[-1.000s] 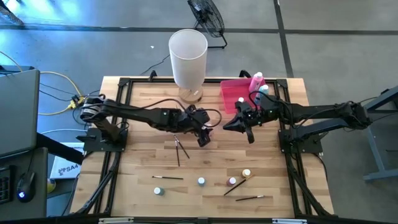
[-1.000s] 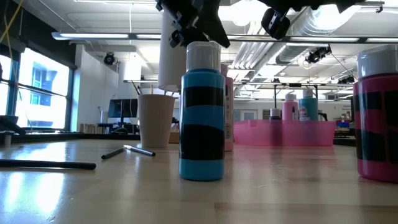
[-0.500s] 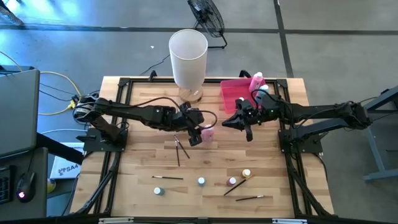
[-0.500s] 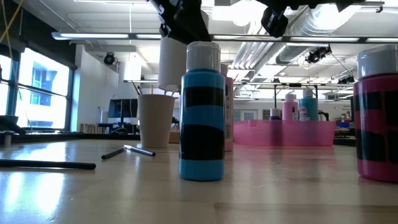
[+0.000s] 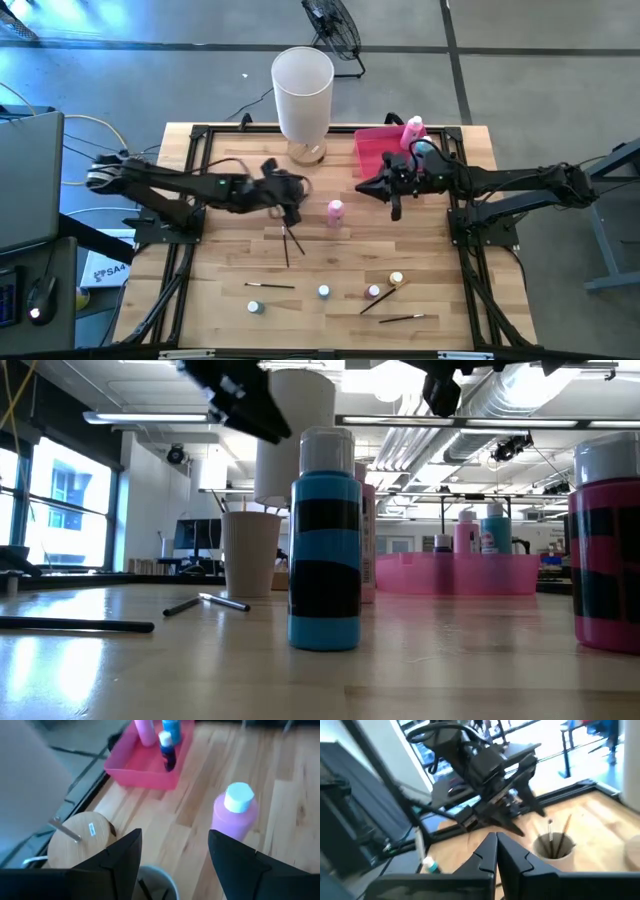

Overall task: Pick & Place Paint Supplies
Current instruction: Put the big pink paint bottle into the pink bin

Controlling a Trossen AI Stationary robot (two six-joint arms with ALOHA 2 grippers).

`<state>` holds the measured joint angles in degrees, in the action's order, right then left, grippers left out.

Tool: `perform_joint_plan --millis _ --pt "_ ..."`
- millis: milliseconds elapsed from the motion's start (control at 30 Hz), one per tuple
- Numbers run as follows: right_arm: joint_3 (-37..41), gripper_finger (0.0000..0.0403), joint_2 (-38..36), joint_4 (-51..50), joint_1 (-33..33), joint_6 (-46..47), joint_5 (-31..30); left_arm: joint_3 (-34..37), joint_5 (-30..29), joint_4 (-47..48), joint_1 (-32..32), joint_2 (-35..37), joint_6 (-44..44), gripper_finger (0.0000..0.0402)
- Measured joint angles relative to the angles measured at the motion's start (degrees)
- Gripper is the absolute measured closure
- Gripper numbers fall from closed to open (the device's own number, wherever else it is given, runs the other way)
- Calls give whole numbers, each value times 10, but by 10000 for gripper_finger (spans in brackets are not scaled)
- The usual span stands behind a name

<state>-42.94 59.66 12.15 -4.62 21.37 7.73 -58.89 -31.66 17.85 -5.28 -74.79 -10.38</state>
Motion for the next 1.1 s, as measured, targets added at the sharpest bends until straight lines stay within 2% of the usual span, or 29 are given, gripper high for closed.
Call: perform_joint_plan --millis 100,300,467,733,900,1100 --pt "0 401 0 10 0 0 -30 74 1 -40 0 71 -4 179" --pt "0 401 0 31 0 0 -92 163 16 -43 0 230 -4 179" --pt "0 401 0 33 0 0 -108 204 30 -44 0 367 6 179" --pt "0 401 0 32 0 -2 -108 246 89 -35 0 562 40 179" --pt "0 401 0 31 0 -2 -106 249 85 -12 0 631 40 179" --pt "0 401 0 31 0 -22 -106 250 66 -14 0 655 39 179"
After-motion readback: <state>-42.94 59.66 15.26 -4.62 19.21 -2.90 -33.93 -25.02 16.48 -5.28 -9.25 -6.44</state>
